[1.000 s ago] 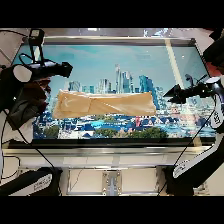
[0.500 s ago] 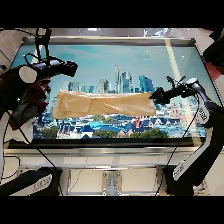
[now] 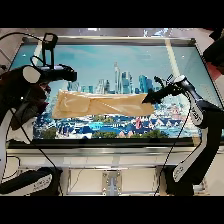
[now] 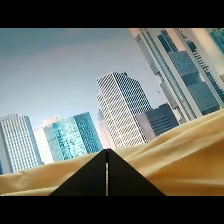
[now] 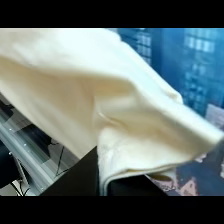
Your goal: Fold the shirts.
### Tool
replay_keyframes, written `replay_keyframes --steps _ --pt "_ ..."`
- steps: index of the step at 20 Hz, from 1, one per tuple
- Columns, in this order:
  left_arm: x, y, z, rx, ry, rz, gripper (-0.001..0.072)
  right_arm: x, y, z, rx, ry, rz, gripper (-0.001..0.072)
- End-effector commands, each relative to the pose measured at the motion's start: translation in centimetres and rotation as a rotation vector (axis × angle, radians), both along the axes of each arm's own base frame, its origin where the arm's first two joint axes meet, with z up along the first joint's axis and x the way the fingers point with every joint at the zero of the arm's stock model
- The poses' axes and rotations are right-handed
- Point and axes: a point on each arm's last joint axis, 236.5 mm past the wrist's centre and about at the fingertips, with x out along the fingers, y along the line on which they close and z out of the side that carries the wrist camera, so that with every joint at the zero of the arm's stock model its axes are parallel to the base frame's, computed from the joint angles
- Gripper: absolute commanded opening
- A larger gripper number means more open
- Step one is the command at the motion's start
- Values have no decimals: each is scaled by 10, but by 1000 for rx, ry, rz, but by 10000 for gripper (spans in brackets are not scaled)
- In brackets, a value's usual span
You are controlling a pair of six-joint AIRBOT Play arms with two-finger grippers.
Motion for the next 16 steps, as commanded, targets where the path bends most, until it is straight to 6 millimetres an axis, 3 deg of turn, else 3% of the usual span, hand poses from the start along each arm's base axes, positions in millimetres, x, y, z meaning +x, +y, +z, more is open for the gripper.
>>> replay_keyframes --steps 1,4,7,9,11,13,15,16 --pt "-14 -39 -49 -119 203 -58 14 -3 9 51 16 -80 24 9" --pt "-34 -107 -118 -133 360 -185 14 -9 5 108 -29 -179 14 8" --pt "-83 -172 -200 -73 537 -312 14 -31 -8 144 -111 -213 21 8" --pt "-101 -203 -227 -60 557 -348 14 -39 -20 165 -149 -241 -3 6" --pt "-99 -225 -229 -89 520 -305 14 -48 -33 183 -191 -259 -19 5" --pt "-91 -236 -219 -114 477 -288 13 -54 -44 193 -261 -279 -17 5" --pt "-79 -243 -200 -135 437 -295 14 -51 -36 207 -260 -307 -25 5" --pt "-67 -242 -180 -156 397 -289 14 -50 -28 212 -259 -320 -13 5"
